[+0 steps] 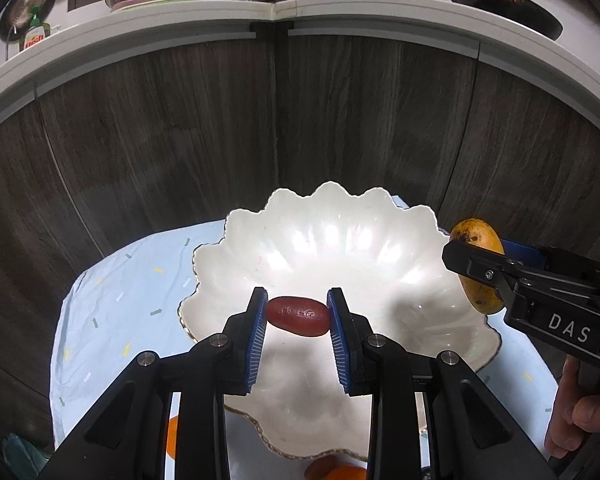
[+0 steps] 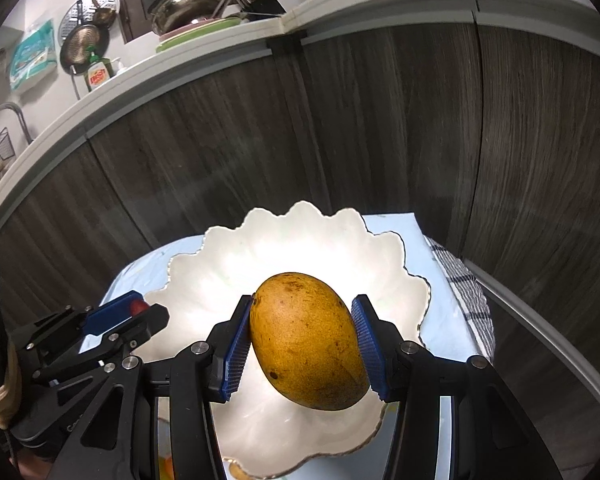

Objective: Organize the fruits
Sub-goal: 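Lift the red date with the left tool while the right tool carries the mango over the bowl, then open the left tool over the bowl while the right tool releases the mango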

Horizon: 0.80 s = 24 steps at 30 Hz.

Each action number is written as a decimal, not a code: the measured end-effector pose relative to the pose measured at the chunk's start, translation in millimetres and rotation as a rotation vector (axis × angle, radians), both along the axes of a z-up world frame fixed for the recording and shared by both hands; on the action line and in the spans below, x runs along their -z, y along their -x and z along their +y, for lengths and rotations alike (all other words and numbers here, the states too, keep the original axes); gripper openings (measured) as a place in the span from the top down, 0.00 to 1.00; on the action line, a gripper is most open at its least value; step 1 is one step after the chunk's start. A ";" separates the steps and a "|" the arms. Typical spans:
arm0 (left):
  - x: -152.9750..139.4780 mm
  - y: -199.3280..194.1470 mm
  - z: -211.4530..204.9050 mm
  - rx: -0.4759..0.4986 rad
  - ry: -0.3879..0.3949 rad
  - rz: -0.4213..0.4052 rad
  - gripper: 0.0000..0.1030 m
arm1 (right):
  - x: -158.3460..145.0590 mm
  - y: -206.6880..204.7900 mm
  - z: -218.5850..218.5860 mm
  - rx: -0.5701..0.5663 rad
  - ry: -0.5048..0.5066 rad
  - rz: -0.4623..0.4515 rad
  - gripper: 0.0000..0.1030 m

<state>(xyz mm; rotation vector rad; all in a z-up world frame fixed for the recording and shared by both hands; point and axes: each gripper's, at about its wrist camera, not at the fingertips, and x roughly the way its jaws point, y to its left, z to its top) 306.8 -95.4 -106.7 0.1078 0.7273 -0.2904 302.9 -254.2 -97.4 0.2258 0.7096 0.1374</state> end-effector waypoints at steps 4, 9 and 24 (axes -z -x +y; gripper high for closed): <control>5.3 -4.5 -1.6 0.000 0.000 0.011 0.70 | 7.0 -6.3 -3.2 0.011 0.005 0.020 0.51; 11.9 -9.3 -2.5 -0.001 -0.003 0.031 0.70 | 13.6 -10.6 -5.3 0.027 0.014 0.039 0.51; 5.0 -7.6 2.2 -0.040 -0.025 0.016 0.33 | 2.8 -6.6 -7.6 0.104 0.066 0.020 0.11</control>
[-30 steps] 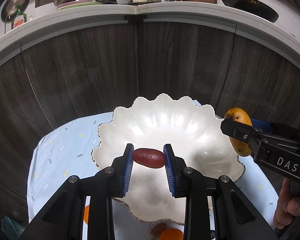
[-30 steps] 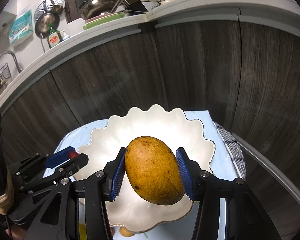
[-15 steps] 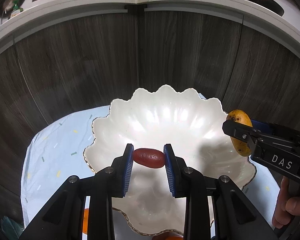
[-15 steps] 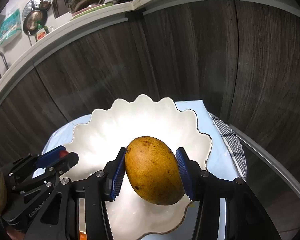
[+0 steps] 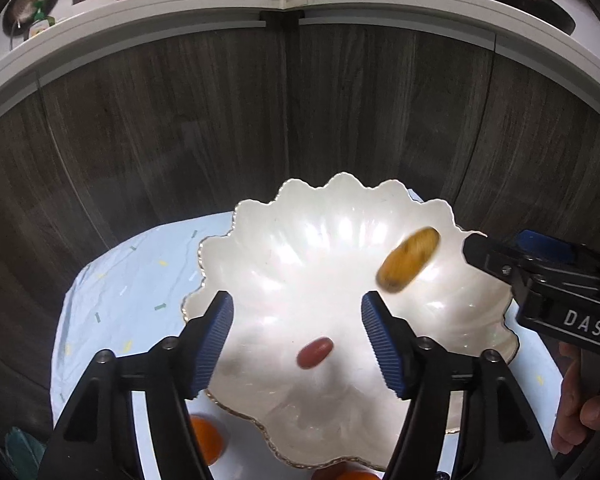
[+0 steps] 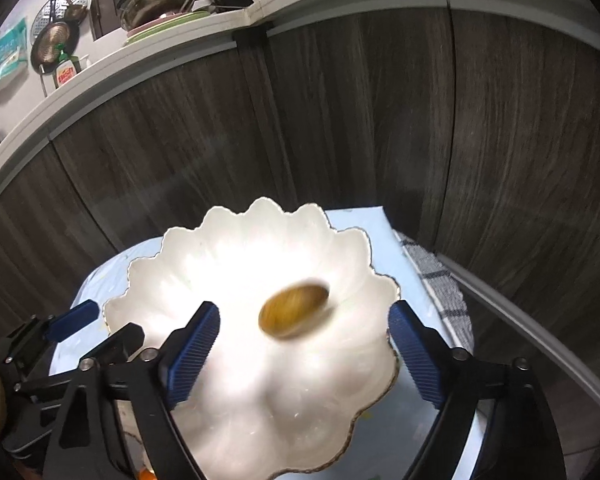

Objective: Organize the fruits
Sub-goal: 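Open the left tool over the bowl while the right tool releases the mango, then withdraw both open tools back from the white bowl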

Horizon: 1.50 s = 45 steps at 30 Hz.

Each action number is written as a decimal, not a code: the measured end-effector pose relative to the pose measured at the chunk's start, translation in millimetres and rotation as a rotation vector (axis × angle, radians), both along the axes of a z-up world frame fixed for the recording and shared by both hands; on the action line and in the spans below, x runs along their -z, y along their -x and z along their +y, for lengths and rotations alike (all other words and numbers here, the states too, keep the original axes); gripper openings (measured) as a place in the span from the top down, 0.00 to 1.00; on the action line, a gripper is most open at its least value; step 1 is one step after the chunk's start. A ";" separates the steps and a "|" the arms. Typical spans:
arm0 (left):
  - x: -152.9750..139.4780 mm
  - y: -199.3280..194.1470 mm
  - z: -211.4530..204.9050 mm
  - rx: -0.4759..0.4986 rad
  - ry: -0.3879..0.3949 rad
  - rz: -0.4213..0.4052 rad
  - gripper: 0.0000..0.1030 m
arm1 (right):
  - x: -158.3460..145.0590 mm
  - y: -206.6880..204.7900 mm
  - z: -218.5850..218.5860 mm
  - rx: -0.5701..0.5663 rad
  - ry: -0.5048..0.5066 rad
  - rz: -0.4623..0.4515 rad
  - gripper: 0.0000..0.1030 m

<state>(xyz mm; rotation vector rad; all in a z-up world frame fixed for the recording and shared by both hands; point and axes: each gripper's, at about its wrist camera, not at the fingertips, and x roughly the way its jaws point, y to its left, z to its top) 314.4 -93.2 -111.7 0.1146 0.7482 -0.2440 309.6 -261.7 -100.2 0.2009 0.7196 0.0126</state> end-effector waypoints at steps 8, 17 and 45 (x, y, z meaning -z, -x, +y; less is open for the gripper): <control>-16.0 9.1 10.9 -0.043 0.001 -0.032 0.15 | -13.8 8.7 1.9 0.012 0.016 -0.021 0.07; -38.7 26.8 22.6 -0.065 0.003 -0.071 0.08 | -36.0 26.1 8.8 0.016 0.039 -0.050 0.07; -75.7 98.2 45.9 -0.078 0.021 -0.147 0.07 | -71.7 89.8 35.9 0.003 0.068 -0.108 0.06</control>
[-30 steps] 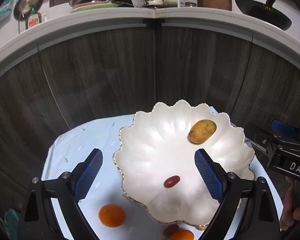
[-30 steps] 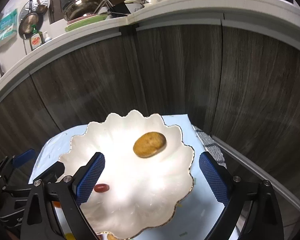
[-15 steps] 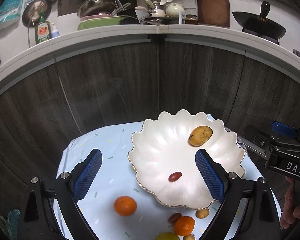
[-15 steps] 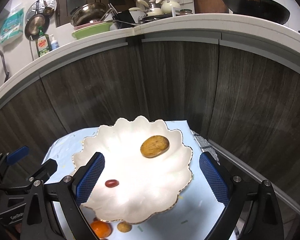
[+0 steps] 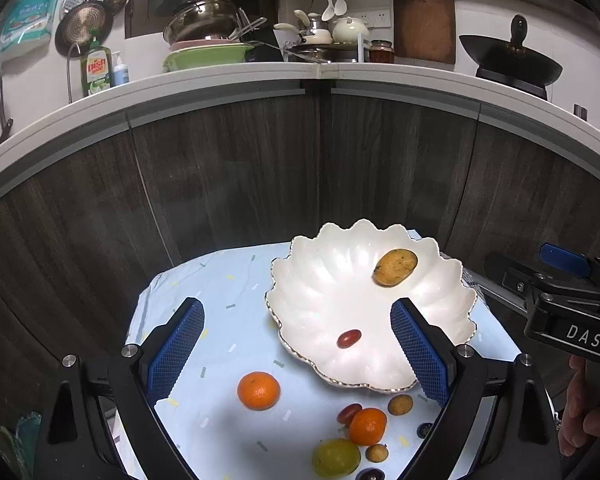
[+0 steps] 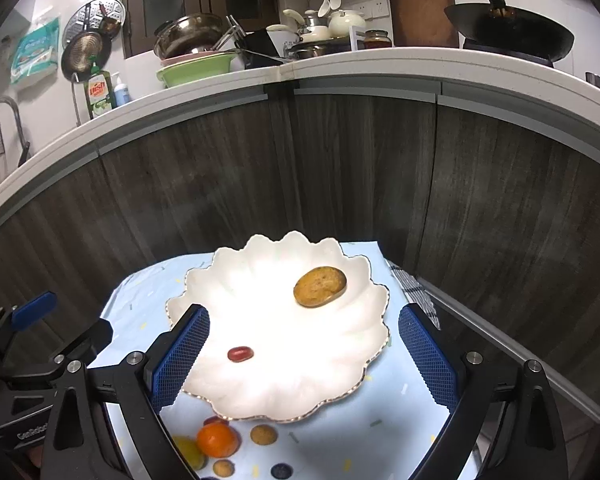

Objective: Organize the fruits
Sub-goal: 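Withdraw both open tools back from the white bowl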

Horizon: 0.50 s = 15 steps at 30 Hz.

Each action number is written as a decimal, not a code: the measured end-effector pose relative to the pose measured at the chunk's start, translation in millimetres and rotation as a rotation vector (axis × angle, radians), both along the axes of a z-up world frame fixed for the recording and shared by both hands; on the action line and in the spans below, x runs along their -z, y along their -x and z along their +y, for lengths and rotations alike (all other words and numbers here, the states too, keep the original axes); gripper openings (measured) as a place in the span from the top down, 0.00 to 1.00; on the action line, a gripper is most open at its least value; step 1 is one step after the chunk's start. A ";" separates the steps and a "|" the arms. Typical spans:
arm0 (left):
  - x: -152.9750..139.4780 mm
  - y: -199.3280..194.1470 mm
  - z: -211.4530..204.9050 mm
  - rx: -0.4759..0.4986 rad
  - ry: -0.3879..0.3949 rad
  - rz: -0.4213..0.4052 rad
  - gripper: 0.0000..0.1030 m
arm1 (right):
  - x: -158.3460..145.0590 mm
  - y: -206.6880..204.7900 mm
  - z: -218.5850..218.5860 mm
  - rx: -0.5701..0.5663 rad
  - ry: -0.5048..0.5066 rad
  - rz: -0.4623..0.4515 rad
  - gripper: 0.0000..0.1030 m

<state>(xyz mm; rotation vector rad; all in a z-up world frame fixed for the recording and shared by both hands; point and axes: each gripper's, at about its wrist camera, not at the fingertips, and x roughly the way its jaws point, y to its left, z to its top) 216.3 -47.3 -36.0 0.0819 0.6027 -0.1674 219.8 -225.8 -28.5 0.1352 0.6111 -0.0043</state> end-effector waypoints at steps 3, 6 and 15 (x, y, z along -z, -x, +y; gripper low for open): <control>-0.6 7.6 1.4 0.000 -0.001 -0.006 0.07 | 0.0 6.0 1.0 0.002 0.005 -0.004 0.06; 0.0 15.0 2.9 -0.002 -0.006 -0.010 0.07 | 2.1 11.2 3.1 0.002 0.010 0.001 0.06; 8.2 33.3 9.9 -0.021 -0.015 0.004 0.07 | 14.6 28.0 10.5 -0.010 0.027 0.004 0.06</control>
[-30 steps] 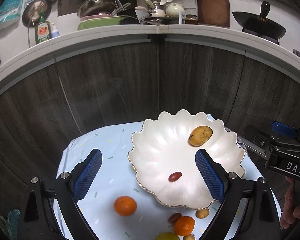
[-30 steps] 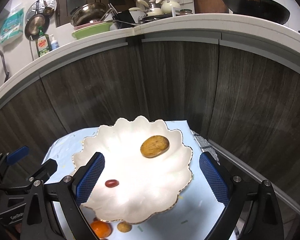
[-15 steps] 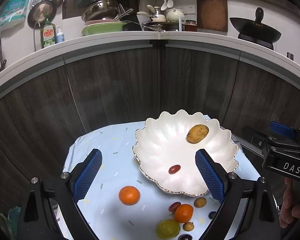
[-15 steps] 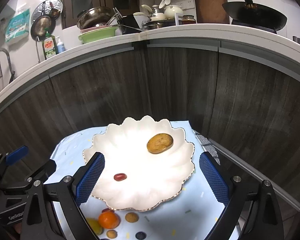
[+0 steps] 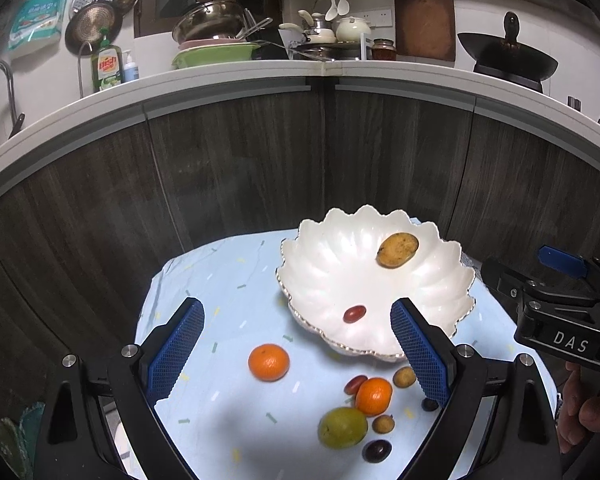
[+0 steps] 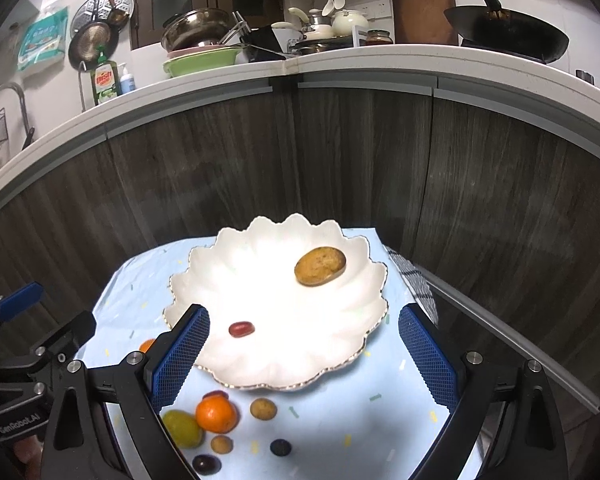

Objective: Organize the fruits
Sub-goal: 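Withdraw both open tools back from the white bowl, then move the left tool toward the green apple while the right tool approaches the blueberry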

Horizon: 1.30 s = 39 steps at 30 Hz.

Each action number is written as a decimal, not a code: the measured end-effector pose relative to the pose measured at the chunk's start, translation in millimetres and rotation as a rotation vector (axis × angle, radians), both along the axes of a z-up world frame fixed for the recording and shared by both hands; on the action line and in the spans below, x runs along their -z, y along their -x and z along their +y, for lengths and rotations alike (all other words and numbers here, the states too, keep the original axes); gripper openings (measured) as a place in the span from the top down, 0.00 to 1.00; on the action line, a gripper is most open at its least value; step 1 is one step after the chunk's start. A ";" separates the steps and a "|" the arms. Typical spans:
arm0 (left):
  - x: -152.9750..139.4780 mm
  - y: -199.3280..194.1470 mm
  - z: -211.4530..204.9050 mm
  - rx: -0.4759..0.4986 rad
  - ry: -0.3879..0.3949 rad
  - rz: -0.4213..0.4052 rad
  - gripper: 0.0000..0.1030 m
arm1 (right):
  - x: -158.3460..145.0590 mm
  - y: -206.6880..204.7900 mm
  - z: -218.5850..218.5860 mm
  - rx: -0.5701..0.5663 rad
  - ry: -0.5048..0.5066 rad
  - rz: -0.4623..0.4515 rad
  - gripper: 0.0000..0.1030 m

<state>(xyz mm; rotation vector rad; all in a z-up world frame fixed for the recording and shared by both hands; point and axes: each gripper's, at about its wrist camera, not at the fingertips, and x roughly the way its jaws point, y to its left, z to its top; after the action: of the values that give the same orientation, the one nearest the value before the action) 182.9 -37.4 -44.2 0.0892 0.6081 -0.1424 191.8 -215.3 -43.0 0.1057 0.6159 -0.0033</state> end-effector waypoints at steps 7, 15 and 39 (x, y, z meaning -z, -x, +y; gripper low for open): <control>13.9 11.7 -0.3 0.005 -0.018 0.015 0.07 | 8.2 14.5 4.7 -0.016 0.007 -0.020 0.06; 31.8 18.5 -1.5 0.018 -0.023 0.044 0.07 | 22.5 26.5 7.7 -0.037 0.004 -0.019 0.06; 89.7 22.9 -9.2 0.086 -0.049 0.110 0.07 | 73.4 36.5 13.3 -0.067 0.089 0.052 0.07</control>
<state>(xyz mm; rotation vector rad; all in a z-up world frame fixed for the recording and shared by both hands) 160.1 -46.7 -133.9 0.1561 0.7180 -0.2165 155.3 -202.0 -116.4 -0.0011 0.6696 0.0314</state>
